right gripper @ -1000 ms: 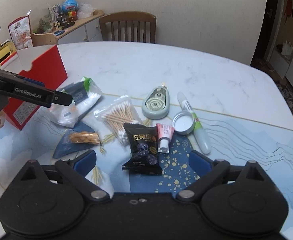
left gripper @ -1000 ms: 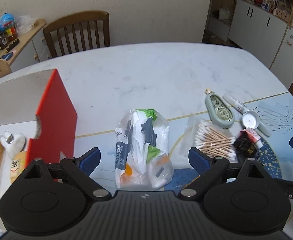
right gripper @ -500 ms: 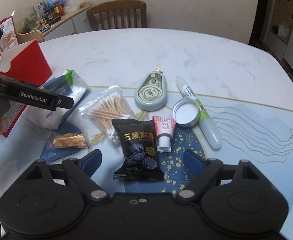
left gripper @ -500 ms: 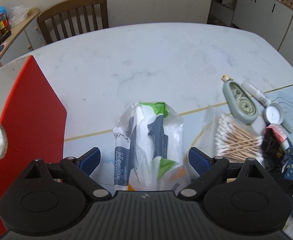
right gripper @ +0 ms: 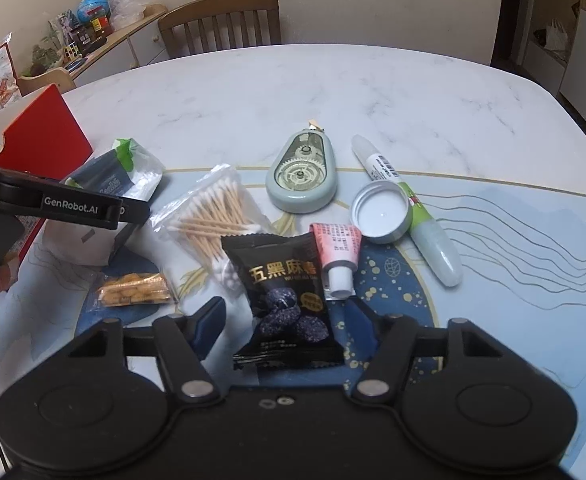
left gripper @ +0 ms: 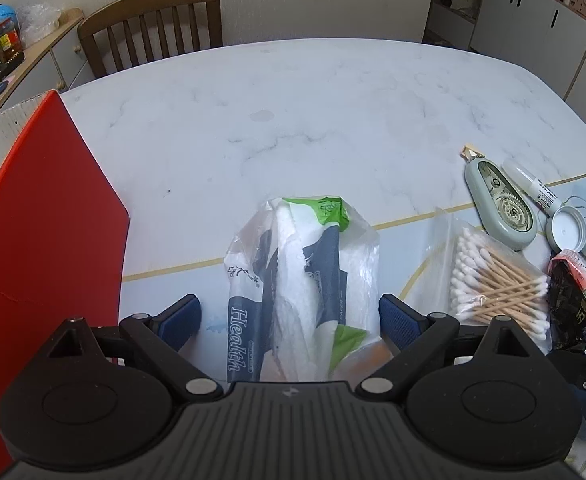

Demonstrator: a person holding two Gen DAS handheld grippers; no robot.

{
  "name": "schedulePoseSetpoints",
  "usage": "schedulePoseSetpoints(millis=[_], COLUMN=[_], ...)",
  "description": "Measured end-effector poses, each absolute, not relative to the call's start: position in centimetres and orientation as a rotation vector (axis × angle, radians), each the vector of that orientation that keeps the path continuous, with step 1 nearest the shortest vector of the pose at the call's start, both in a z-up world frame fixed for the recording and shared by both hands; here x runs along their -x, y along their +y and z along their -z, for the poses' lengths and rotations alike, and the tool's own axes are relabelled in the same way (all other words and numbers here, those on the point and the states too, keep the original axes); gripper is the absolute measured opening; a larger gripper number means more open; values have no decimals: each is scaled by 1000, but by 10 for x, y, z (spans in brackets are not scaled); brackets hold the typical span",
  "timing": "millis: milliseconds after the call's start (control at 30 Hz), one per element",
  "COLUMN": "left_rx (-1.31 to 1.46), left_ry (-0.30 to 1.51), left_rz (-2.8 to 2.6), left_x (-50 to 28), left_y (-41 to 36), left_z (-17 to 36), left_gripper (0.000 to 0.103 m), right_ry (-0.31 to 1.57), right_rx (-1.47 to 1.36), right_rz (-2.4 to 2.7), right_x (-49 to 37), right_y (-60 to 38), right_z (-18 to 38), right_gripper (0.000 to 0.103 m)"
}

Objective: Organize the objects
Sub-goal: 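Move both grippers back to the table toward the white bag and black snack packet, then grasp the white plastic bag with the left gripper while the right grasps the black snack packet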

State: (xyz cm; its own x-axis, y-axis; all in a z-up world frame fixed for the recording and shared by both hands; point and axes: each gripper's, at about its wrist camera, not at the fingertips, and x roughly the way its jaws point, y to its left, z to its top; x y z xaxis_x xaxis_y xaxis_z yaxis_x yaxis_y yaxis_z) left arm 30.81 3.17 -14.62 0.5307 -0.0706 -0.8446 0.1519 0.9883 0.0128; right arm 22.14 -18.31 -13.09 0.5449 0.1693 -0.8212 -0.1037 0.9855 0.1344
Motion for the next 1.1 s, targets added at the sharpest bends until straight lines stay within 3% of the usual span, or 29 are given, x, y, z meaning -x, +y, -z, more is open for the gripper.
schedulePoseSetpoints(millis=[233,367,567,733,1100], left_rx=[-113,-82,-102,-81,-52], left_ry=[981,975,969,979,983], left_rz=[143,140,137,139,210], left_x=[-304,-301,-294,-288,-255], left_y=[31,33,28,30,30], left_z=[146,143,137,131,102], left_gripper=[94,75,55,45,44], right_ry=[985,993,997,989,929], right_rx=[-65,-86,-98,-99,-112], right_rz=[-141,-144,-141,-144,-166], right_x=[-221,-220,-216,-209,-186], right_y=[-181,-183,-181,-177,-164], right_z=[129,128,124,115,78], right_gripper=[40,38,36,36,35])
